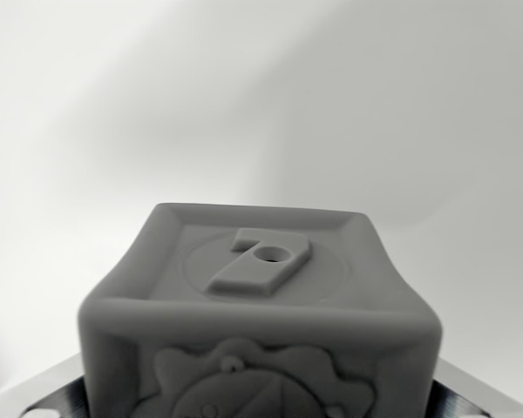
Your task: Destack cube
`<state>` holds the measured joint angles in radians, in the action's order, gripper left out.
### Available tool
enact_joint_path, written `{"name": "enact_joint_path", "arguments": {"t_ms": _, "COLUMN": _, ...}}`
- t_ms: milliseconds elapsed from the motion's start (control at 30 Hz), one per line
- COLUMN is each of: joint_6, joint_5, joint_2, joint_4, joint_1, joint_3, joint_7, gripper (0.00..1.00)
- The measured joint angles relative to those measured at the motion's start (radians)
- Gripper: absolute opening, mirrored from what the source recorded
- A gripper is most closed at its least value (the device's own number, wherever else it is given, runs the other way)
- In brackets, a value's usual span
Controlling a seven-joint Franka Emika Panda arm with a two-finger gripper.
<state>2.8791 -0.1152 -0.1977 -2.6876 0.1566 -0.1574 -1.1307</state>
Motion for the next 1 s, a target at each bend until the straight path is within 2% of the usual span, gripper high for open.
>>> {"name": "enact_joint_path", "arguments": {"t_ms": 33, "joint_6": 0.004, "joint_5": -0.003, "joint_2": -0.005, "joint_4": 0.001, "joint_1": 0.001, "joint_3": 0.002, "joint_7": 0.002, "gripper": 0.00}}
{"name": "enact_joint_path", "arguments": {"t_ms": 200, "joint_6": 0.051, "joint_5": -0.034, "joint_2": -0.073, "joint_4": 0.014, "joint_1": 0.019, "joint_3": 0.031, "joint_7": 0.025, "gripper": 0.00}}
{"name": "enact_joint_path", "arguments": {"t_ms": 367, "joint_6": 0.085, "joint_5": -0.052, "joint_2": -0.114, "joint_4": 0.024, "joint_1": 0.041, "joint_3": 0.056, "joint_7": 0.039, "gripper": 0.00}}
{"name": "enact_joint_path", "arguments": {"t_ms": 500, "joint_6": 0.108, "joint_5": -0.057, "joint_2": -0.144, "joint_4": 0.032, "joint_1": 0.058, "joint_3": 0.073, "joint_7": 0.045, "gripper": 0.00}}
{"name": "enact_joint_path", "arguments": {"t_ms": 667, "joint_6": 0.127, "joint_5": -0.057, "joint_2": -0.170, "joint_4": 0.039, "joint_1": 0.072, "joint_3": 0.088, "joint_7": 0.046, "gripper": 0.00}}
{"name": "enact_joint_path", "arguments": {"t_ms": 900, "joint_6": 0.143, "joint_5": -0.057, "joint_2": -0.189, "joint_4": 0.044, "joint_1": 0.083, "joint_3": 0.099, "joint_7": 0.046, "gripper": 0.00}}
{"name": "enact_joint_path", "arguments": {"t_ms": 933, "joint_6": 0.144, "joint_5": -0.057, "joint_2": -0.190, "joint_4": 0.045, "joint_1": 0.084, "joint_3": 0.100, "joint_7": 0.046, "gripper": 1.00}}
{"name": "enact_joint_path", "arguments": {"t_ms": 1000, "joint_6": 0.144, "joint_5": -0.057, "joint_2": -0.190, "joint_4": 0.045, "joint_1": 0.084, "joint_3": 0.100, "joint_7": 0.046, "gripper": 1.00}}
